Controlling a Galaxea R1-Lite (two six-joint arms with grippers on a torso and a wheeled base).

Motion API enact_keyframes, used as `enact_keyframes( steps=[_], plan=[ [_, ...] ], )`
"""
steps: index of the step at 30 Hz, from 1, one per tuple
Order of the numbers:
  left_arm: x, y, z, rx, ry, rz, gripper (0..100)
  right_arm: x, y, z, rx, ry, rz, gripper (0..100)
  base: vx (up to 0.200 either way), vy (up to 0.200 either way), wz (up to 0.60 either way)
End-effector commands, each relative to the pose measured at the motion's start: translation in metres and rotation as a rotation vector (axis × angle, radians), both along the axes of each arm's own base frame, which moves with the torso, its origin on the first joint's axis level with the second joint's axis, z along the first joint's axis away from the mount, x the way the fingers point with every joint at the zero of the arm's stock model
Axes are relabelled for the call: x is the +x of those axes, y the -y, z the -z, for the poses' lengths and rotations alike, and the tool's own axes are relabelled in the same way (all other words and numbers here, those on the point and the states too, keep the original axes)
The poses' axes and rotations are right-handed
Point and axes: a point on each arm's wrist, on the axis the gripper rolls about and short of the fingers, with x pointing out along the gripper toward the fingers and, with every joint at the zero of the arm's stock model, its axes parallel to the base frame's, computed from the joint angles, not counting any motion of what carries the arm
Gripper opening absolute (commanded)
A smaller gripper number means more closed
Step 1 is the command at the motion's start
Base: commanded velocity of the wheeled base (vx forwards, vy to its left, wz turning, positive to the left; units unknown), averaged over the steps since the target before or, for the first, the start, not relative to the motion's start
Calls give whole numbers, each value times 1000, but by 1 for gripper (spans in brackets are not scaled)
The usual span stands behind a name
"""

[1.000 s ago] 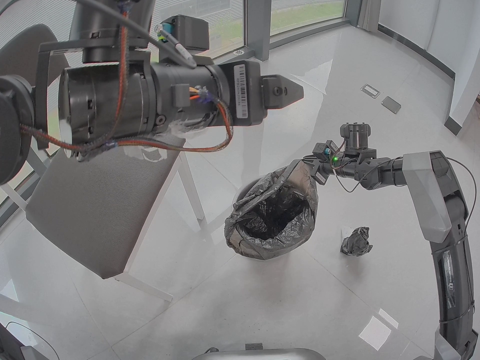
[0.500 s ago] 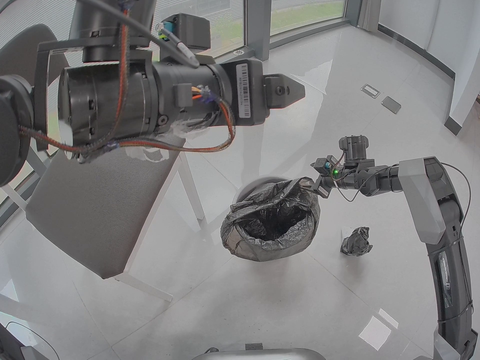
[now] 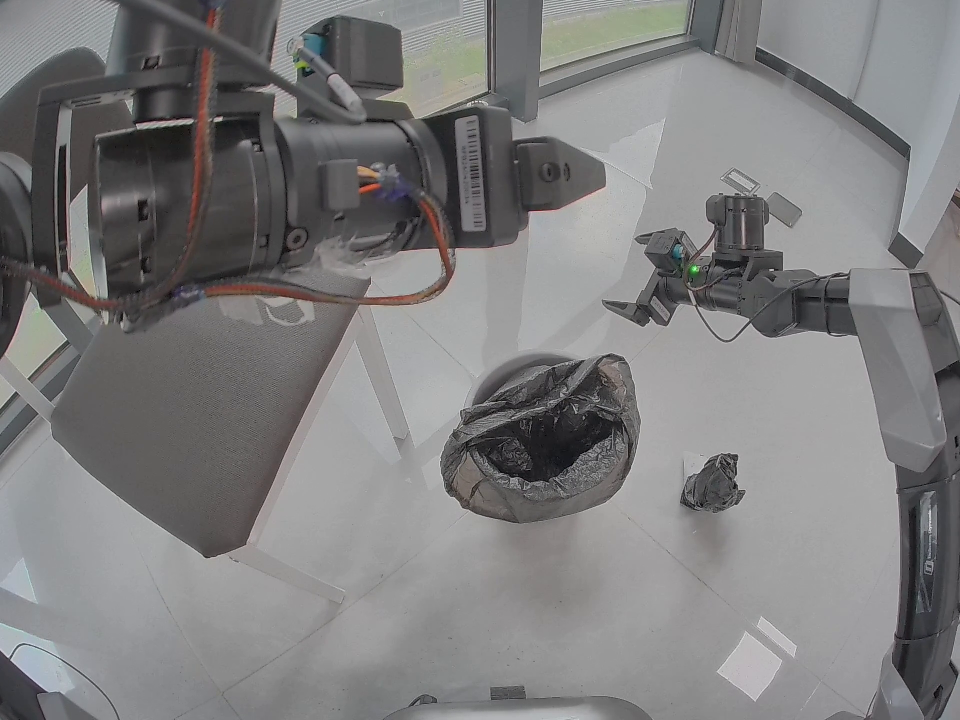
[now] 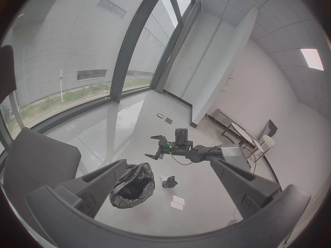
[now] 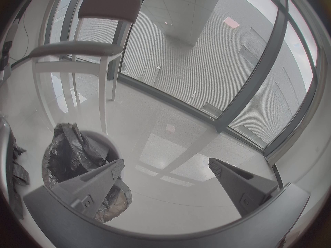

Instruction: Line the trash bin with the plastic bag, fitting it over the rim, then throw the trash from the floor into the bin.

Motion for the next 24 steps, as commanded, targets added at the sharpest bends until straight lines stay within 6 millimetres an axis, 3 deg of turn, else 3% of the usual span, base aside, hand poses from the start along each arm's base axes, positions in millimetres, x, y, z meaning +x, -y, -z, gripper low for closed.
enact_keyframes(
  steps=[1,7,11,21,24],
  plan=[
    [-3,-8,18,65,-57,-12,100,-90,8,-28,42,-125,2,100,0,0,0],
    [-5,-9,37,137,-117,-13,100,-142,23,-29,8,-242,39,100,0,0,0],
    [-5,-4,43,165,-115,-24,100,-161,29,-24,7,-289,106,100,0,0,0],
    [4,4,43,66,-61,-43,100,-165,30,-22,52,-324,136,100,0,0,0],
    [13,0,44,64,-53,-61,100,-168,30,-24,53,-319,134,100,200,0,0]
  ],
)
